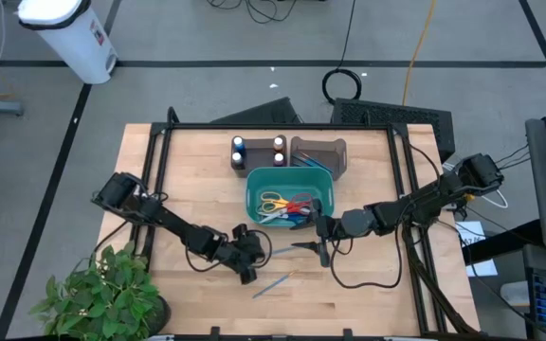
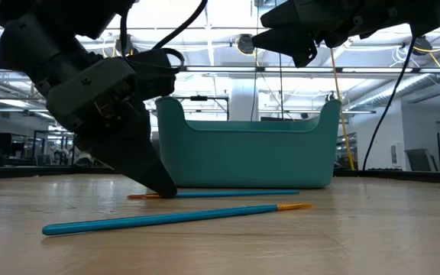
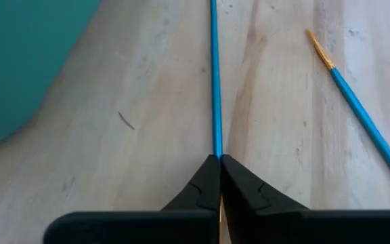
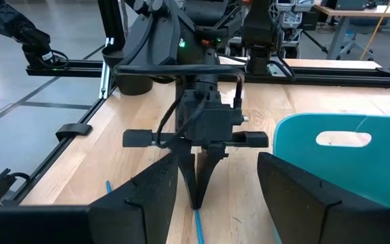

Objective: Pick & Place Paint Supplies
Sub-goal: Put the blue paint brush into the right black bin

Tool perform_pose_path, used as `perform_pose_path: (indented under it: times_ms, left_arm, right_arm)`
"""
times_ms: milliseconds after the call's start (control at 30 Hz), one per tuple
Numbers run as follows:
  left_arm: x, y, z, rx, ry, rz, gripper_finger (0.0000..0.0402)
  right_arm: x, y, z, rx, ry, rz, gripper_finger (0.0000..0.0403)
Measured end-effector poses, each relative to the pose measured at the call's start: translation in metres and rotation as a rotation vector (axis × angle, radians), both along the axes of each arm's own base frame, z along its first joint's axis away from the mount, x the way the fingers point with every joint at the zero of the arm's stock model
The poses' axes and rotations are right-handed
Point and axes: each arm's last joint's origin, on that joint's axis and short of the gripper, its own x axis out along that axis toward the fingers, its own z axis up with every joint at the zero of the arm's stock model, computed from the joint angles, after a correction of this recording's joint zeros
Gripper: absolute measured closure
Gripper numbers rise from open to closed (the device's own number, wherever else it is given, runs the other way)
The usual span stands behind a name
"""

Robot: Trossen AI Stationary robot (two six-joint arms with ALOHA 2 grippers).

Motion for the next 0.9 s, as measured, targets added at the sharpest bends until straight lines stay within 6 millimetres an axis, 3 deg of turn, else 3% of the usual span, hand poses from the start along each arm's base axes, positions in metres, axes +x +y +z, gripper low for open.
perform_pose_path:
  times_ms: [400,600,900]
  left_arm:
    - [-0.022,-0.009,0.063,0.068,-0.14,-0.028,0.0401]
    - [-0.032,-0.014,0.078,0.109,-0.187,0.007,0.0401]
    - [-0.034,-0.014,0.083,0.12,-0.211,0.026,0.0401]
  right_arm:
    - [-0.001,0.0,-0.002,-0.008,0.024,0.002,0.0198]
    - [-0.001,0.007,-0.01,-0.043,0.052,0.031,0.0174]
    - [0.008,0.007,-0.025,-0.041,0.107,0.065,0.0129]
